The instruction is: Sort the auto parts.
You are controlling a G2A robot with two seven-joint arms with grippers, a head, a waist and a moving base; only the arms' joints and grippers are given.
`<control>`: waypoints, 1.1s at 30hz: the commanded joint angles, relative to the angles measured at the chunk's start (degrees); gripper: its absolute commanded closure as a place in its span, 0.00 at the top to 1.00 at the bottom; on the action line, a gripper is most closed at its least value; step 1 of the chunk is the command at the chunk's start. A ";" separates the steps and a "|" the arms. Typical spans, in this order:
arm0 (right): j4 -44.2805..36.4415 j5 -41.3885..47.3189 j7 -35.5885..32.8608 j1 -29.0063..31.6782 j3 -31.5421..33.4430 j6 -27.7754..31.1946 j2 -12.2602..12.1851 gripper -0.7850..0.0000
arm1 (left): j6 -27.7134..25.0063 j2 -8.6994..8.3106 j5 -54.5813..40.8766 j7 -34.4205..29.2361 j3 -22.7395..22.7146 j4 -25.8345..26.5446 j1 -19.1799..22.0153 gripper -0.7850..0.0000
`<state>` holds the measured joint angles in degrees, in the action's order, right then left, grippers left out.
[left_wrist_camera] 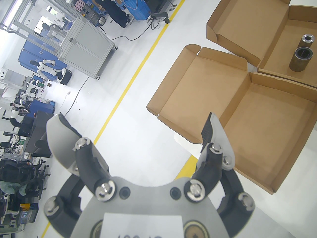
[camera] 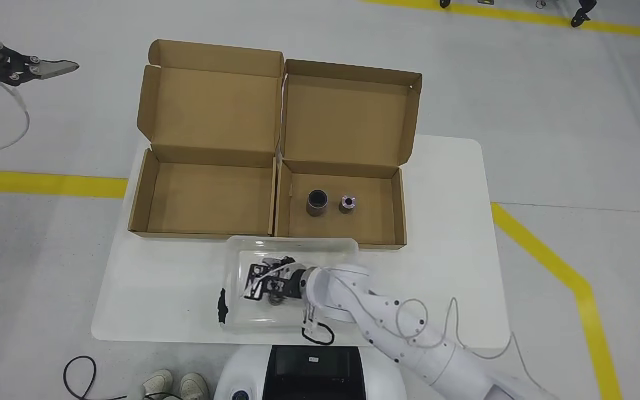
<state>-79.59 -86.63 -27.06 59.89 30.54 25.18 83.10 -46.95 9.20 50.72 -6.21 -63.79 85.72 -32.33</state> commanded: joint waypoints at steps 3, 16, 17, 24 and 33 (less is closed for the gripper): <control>-2.23 -1.54 1.51 1.06 0.68 -1.53 -0.26 0.00 | 0.00 0.00 0.00 0.00 0.00 0.00 0.00 1.00; -11.32 -1.90 17.51 8.79 9.51 5.41 -4.49 0.00 | 0.00 0.00 0.00 0.00 0.00 0.00 0.00 1.00; -11.80 -1.57 19.06 9.12 10.28 6.15 -4.76 0.00 | 0.00 0.00 0.00 0.00 0.00 0.00 0.00 1.00; -14.77 0.35 28.15 9.45 14.51 10.06 -5.94 0.00 | 0.00 0.00 0.00 0.00 0.00 0.00 0.00 1.00; -23.02 2.99 29.68 7.47 18.25 11.50 -6.45 0.00 | 0.00 0.00 0.00 0.00 0.00 0.00 0.00 1.00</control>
<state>-101.19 -83.81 3.63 67.62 48.39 36.73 76.70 -46.95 9.20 50.72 -6.21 -63.79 85.72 -32.33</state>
